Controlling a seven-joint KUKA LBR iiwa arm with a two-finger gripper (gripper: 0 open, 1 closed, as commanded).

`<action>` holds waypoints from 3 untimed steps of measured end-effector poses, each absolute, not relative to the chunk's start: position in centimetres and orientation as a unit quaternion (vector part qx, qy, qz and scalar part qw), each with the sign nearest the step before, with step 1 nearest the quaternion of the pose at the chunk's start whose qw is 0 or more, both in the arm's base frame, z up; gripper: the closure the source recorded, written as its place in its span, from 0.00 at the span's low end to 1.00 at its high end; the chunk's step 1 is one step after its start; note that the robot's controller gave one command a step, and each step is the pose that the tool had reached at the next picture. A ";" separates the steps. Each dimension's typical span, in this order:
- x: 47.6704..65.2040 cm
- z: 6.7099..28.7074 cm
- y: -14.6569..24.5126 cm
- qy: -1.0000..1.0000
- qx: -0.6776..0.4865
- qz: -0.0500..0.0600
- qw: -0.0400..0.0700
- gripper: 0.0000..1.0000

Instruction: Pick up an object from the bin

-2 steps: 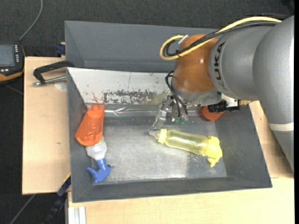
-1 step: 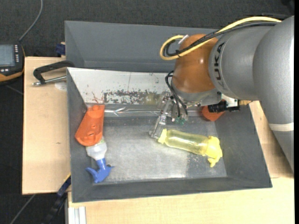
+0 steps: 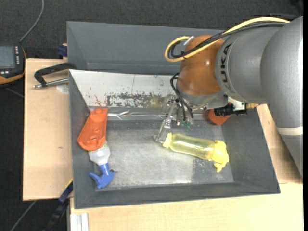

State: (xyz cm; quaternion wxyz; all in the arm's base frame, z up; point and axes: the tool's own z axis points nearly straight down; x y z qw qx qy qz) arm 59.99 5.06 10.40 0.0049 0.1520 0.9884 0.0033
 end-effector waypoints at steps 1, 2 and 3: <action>56.2 8.5 2.9 0.990 0.138 0.004 0.006 0.00; 53.9 7.1 0.9 0.993 0.115 0.004 0.005 1.00; 53.9 7.0 0.9 0.993 0.115 0.004 0.005 1.00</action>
Offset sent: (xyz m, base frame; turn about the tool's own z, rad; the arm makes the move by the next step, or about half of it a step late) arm -0.0610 -0.0421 -0.0340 -0.0759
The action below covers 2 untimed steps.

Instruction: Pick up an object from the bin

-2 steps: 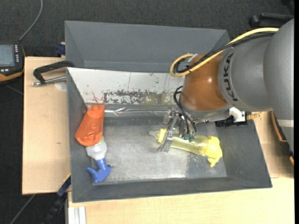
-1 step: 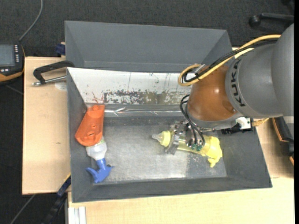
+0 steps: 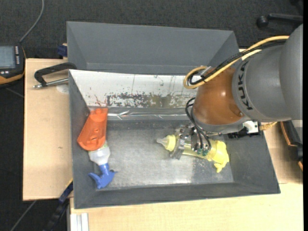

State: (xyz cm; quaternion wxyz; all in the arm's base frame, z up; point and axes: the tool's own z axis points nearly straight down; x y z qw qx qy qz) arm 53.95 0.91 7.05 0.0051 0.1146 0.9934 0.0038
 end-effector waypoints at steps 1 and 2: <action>53.3 11.6 0.9 0.995 0.102 0.004 0.005 1.00; 53.8 14.7 1.0 0.995 0.098 0.005 0.010 1.00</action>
Offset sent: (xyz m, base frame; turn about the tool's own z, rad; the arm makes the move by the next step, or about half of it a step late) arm 0.0064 0.0028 0.0285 -0.0536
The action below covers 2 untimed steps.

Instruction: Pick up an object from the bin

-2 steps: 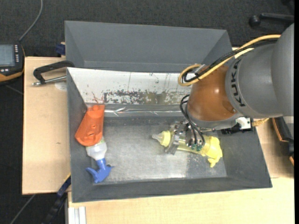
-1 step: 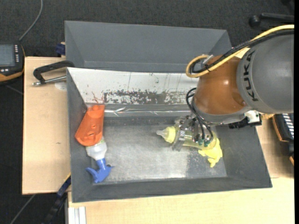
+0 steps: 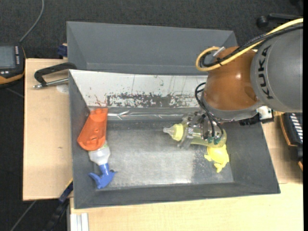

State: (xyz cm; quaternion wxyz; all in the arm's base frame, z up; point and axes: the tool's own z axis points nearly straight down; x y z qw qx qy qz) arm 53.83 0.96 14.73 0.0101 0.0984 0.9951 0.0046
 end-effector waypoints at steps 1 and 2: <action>54.0 18.3 2.3 0.996 0.094 0.004 0.006 1.00; 53.2 20.5 2.8 0.996 0.089 0.005 0.012 1.00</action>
Offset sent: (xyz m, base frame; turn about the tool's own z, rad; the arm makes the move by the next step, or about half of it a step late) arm -0.0109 0.0186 0.0511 -0.0228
